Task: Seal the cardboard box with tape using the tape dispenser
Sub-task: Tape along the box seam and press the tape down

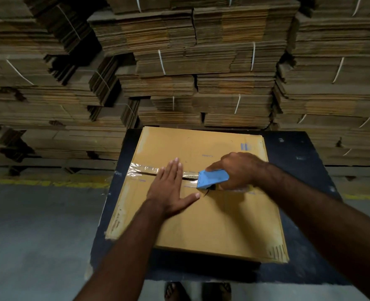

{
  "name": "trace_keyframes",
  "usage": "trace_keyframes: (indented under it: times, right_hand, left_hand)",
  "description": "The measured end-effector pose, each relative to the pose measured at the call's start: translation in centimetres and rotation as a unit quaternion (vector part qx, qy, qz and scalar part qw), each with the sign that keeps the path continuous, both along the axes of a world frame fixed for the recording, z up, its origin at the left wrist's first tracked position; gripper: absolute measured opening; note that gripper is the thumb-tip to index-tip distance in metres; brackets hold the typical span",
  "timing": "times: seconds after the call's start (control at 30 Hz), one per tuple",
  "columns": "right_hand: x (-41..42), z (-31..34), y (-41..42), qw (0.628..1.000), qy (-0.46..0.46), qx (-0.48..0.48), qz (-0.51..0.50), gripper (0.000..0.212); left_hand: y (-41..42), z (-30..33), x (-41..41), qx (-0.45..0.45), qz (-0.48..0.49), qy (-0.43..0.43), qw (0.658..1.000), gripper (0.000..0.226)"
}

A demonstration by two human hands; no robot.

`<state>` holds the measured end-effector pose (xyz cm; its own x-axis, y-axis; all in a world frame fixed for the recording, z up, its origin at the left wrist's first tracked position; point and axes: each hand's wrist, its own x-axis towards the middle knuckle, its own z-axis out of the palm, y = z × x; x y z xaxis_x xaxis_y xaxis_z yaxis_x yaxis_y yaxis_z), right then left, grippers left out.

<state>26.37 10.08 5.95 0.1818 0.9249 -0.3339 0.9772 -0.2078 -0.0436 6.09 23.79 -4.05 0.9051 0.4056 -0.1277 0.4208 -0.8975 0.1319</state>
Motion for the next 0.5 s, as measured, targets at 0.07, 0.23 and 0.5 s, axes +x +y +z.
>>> trace_keyframes:
  times: [0.07,0.23,0.5]
  right_hand:
    - [0.0,0.0,0.0,1.000,-0.003,0.003,-0.001,0.066]
    - [0.0,-0.2,0.1,1.000,-0.001,0.005,-0.006,0.068]
    - [0.2,-0.4,-0.1,1.000,0.007,0.008,-0.012,0.068]
  left_hand:
    - [0.1,-0.1,1.3,0.002,0.005,0.001,1.000,0.114]
    - [-1.0,-0.3,0.1,-0.010,-0.036,0.004,0.999,0.108]
    - [-3.2,-0.1,-0.3,-0.012,-0.022,0.002,1.000,0.108]
